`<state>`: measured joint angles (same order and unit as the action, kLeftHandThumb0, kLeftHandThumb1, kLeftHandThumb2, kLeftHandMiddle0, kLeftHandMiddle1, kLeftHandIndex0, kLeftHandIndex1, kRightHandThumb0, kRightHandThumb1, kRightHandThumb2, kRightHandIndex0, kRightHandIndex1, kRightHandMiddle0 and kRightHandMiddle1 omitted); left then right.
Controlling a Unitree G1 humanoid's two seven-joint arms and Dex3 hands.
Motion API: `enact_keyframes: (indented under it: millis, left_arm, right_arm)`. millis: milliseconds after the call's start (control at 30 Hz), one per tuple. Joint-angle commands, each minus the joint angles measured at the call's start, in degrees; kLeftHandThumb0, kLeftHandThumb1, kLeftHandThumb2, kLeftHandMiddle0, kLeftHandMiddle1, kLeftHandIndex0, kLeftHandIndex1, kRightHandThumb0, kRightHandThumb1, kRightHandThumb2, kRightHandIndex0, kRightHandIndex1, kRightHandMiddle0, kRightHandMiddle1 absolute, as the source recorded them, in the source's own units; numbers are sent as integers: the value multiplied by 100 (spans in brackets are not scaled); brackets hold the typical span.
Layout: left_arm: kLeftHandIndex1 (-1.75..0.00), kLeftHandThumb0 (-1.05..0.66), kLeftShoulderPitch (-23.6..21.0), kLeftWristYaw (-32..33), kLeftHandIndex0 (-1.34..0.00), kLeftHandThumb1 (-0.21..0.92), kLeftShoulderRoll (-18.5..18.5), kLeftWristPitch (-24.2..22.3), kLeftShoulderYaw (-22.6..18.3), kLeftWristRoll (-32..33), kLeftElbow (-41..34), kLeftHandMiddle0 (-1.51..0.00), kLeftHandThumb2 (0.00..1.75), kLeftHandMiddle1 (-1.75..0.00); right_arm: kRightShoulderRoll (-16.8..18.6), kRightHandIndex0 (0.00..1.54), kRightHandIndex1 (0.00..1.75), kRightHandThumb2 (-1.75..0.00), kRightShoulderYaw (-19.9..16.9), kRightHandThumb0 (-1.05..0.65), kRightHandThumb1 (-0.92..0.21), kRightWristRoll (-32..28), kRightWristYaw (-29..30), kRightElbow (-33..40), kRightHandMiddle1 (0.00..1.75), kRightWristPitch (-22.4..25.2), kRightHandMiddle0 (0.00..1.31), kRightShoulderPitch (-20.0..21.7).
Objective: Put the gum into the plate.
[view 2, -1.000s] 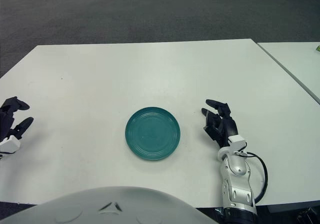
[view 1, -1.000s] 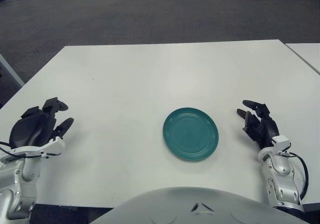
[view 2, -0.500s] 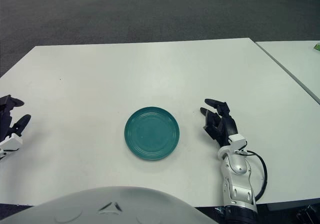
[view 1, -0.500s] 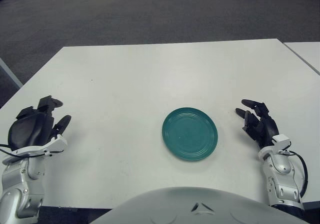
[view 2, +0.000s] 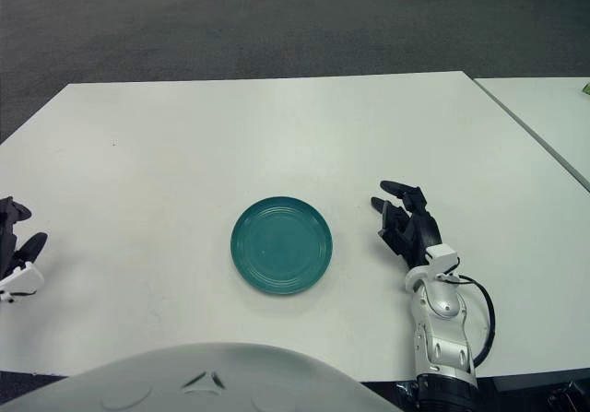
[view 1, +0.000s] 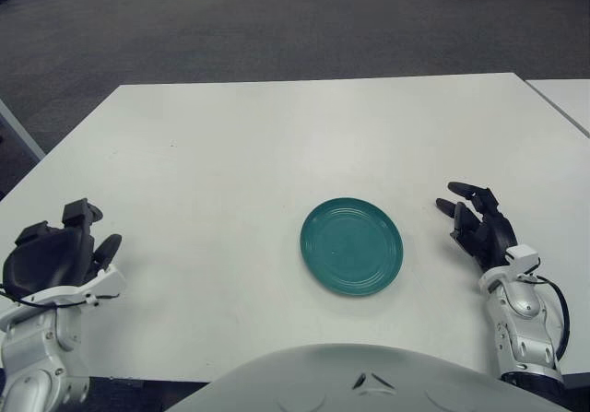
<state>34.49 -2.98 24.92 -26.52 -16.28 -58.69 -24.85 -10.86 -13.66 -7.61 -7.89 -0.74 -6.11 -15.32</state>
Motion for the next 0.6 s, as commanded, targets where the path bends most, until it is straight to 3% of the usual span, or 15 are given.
enact_keyframes:
  millis: [0,100,367,567]
  left_arm:
    - [-138,-84,-77,237,-24,92,-8,54,75,13,526,-53,78,-110]
    - [-142,-84,-139,456,-26,92,20,162,92,101,912,-56,78,-116]
    - [-147,-82,16,659,-30,92,44,207,121,59,1060,-64,77,-127]
    - [-156,-80,81,577,-32,92,78,285,205,218,1290,-70,78,-159]
  right_arm:
    - [-49,30,48,-84,-9,-88,-92,-14,-21,-182,111,374,1,-78]
    - [-70,31,49,-84,-27,-88,-92,-33,-37,-171,111,446,1,-58]
    - [-140,33,50,-85,-118,-88,-92,-42,-26,-386,113,501,6,64]
    - [-137,33,51,-85,-150,-87,-92,-26,5,-510,113,425,9,126]
